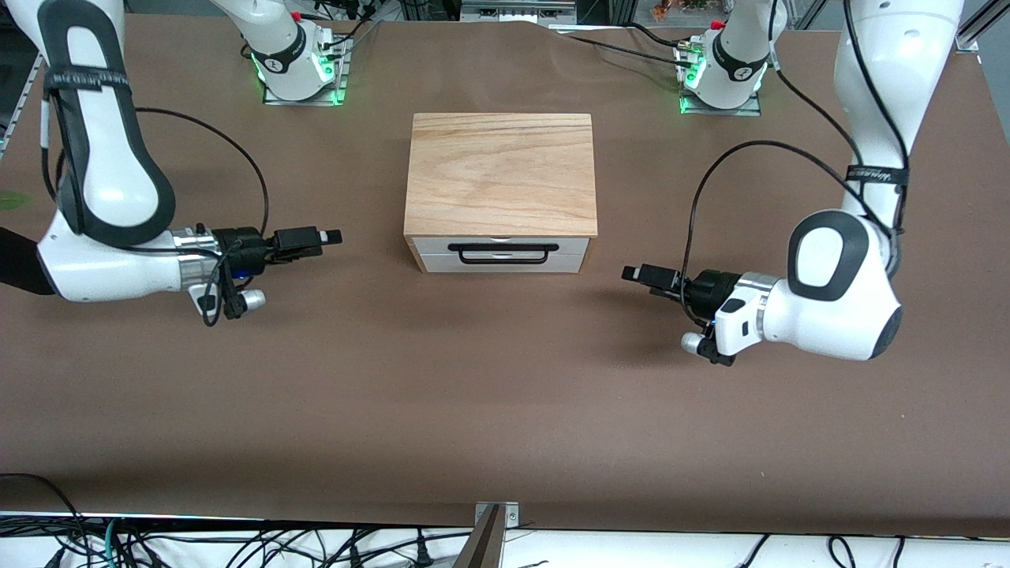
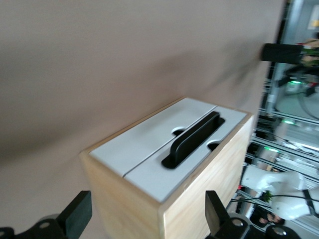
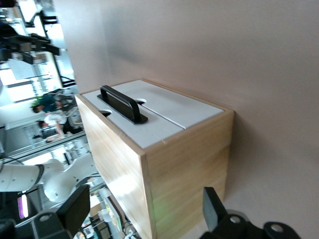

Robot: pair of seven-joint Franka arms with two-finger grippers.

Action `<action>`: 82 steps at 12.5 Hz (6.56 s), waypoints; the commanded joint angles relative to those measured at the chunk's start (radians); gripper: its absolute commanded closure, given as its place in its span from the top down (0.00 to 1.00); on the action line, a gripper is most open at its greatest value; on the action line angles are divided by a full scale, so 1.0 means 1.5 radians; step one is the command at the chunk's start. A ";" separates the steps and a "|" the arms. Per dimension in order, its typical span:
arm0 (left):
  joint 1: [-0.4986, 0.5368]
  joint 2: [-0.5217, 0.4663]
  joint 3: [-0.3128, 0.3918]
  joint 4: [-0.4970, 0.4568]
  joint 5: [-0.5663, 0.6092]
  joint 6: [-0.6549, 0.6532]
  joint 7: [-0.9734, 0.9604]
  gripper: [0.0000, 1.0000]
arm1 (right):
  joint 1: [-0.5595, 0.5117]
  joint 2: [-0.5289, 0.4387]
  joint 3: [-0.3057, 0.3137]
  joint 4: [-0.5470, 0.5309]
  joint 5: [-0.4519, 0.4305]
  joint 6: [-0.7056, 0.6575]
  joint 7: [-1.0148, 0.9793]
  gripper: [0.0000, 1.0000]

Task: Pull top drawer with both arms simultaneously
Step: 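Move the left gripper toward the drawer handle while the right gripper approaches, then close the left gripper on the handle while the right gripper grasps it, then pull the black handle outward with both grippers to slide the drawer open, then open both grippers and release the drawer handle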

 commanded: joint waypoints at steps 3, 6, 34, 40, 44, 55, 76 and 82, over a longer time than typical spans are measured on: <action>-0.029 0.008 0.001 -0.070 -0.120 0.052 0.154 1.00 | 0.028 0.074 -0.001 -0.007 0.146 0.004 -0.122 1.00; -0.031 0.006 0.000 -0.139 -0.197 0.053 0.234 1.00 | 0.066 0.108 -0.001 -0.023 0.238 0.024 -0.216 1.00; -0.082 0.026 -0.031 -0.220 -0.359 0.130 0.404 0.17 | 0.178 0.159 -0.001 -0.073 0.504 0.116 -0.448 0.06; -0.080 0.056 -0.030 -0.154 -0.355 0.149 0.390 0.17 | 0.178 0.172 -0.002 -0.034 0.513 0.123 -0.438 0.05; -0.079 0.095 -0.026 -0.091 -0.352 0.150 0.371 0.17 | 0.181 0.254 -0.003 0.074 0.572 0.127 -0.437 0.05; -0.079 0.202 -0.013 0.066 -0.347 0.208 0.331 0.17 | 0.176 0.332 -0.006 0.234 0.592 0.180 -0.340 0.07; -0.082 0.266 0.013 0.167 -0.346 0.206 0.302 1.00 | 0.172 0.318 -0.036 0.263 0.468 0.181 -0.341 1.00; -0.073 0.242 0.015 0.168 -0.344 0.186 0.255 1.00 | 0.171 0.263 -0.086 0.291 0.208 0.175 -0.231 1.00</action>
